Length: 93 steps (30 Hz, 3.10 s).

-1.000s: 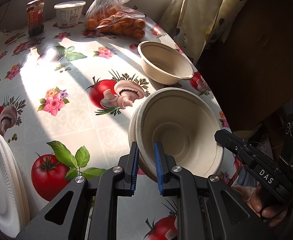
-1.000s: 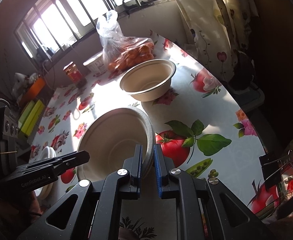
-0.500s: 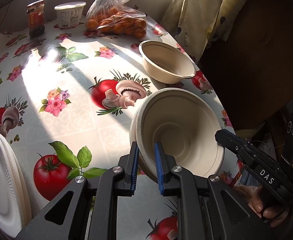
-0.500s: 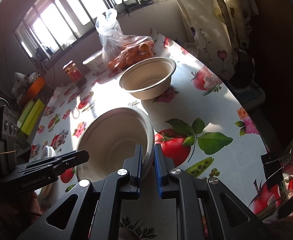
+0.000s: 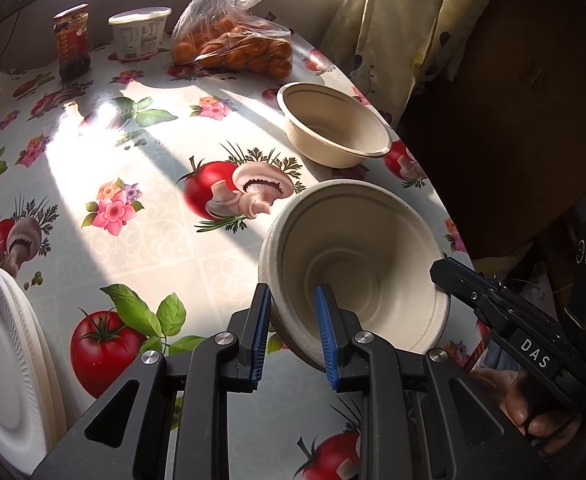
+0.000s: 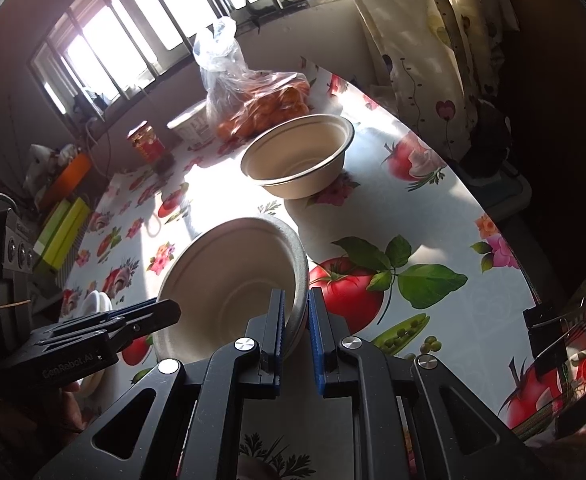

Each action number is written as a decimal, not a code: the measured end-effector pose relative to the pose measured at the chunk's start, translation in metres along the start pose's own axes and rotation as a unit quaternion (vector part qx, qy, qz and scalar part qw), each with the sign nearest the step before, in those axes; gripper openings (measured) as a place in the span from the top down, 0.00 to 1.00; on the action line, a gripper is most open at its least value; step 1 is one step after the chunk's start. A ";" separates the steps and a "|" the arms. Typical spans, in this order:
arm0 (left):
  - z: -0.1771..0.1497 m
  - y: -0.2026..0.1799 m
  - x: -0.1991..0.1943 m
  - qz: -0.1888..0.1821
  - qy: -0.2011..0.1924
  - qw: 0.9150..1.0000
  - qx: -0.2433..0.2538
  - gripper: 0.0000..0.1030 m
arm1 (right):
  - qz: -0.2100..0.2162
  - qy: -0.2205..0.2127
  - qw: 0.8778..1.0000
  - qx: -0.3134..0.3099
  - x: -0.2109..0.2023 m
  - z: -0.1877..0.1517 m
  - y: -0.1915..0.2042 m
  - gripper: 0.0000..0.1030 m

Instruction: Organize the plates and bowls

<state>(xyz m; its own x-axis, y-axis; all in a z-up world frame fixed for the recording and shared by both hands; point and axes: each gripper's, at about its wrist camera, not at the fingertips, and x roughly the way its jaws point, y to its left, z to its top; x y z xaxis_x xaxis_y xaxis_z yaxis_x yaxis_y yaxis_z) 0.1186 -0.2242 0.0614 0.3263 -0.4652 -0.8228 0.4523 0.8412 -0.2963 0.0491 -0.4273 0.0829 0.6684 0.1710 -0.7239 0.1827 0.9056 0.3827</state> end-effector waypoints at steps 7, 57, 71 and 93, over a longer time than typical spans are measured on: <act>0.001 -0.001 -0.002 -0.001 -0.004 1.000 -0.001 0.75 | -0.001 0.001 1.000 0.000 0.001 -0.001 0.001 0.88; 0.093 0.025 0.016 0.014 -0.057 0.998 0.009 0.61 | -0.026 -0.033 0.999 -0.004 0.021 0.078 -0.027 0.70; 0.118 0.019 0.044 0.007 -0.044 0.999 0.019 0.61 | -0.032 -0.019 0.999 -0.008 0.047 0.101 -0.039 0.70; 0.140 0.011 0.081 -0.005 -0.025 0.999 0.028 0.61 | -0.007 0.006 1.000 0.001 0.086 0.118 -0.048 0.70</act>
<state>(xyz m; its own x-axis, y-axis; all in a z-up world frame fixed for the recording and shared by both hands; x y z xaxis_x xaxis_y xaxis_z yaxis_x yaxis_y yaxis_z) 0.2660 -0.2909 0.0596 0.3612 -0.4884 -0.7943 0.5008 0.8202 -0.2766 0.1833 -0.5021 0.0702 0.6571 0.1630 -0.7359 0.1938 0.9070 0.3740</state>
